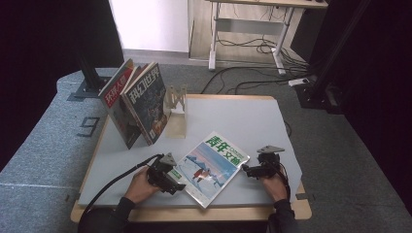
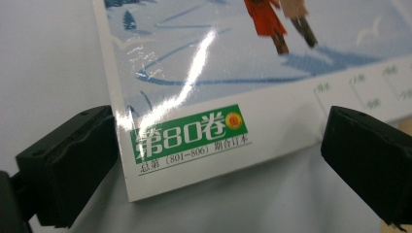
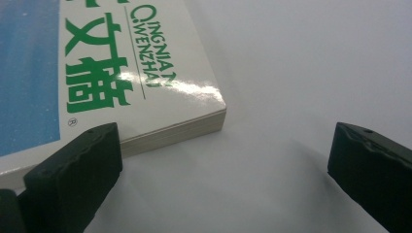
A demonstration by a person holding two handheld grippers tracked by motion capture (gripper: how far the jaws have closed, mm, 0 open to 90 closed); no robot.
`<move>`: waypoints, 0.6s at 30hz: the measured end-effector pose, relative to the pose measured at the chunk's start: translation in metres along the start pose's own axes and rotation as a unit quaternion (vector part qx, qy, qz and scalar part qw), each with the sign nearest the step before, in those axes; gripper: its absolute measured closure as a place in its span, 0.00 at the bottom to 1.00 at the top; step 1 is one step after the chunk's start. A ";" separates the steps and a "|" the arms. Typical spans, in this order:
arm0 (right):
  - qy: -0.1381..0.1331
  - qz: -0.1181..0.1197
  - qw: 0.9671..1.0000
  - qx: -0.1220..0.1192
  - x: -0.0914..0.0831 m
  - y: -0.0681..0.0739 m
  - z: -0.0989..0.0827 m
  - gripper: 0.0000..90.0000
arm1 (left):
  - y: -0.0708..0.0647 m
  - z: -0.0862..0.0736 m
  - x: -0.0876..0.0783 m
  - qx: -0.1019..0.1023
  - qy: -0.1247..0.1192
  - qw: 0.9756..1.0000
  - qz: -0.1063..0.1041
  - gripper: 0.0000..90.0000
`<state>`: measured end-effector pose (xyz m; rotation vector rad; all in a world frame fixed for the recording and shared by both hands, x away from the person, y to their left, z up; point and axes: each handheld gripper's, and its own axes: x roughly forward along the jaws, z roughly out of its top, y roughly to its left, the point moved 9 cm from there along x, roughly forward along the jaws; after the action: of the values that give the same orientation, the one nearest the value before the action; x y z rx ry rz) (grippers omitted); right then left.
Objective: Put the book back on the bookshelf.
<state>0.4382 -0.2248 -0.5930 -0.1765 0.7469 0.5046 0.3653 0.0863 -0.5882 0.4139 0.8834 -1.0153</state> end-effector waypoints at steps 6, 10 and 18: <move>0.001 -0.009 1.000 0.007 0.008 -0.005 0.008 0.00 | -0.007 -0.003 -0.003 -0.005 0.007 1.000 -0.001 0.01; 0.001 -0.015 1.000 0.011 0.012 -0.007 0.012 0.00 | -0.007 -0.004 -0.002 -0.008 0.009 1.000 -0.001 0.06; 0.003 -0.025 1.000 0.016 0.022 -0.011 0.022 0.00 | -0.014 -0.003 -0.002 -0.016 0.004 1.000 -0.021 0.08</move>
<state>0.4708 -0.2187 -0.5923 -0.1668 0.7546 0.4441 0.3519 0.0826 -0.5867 0.3746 0.9167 -1.0369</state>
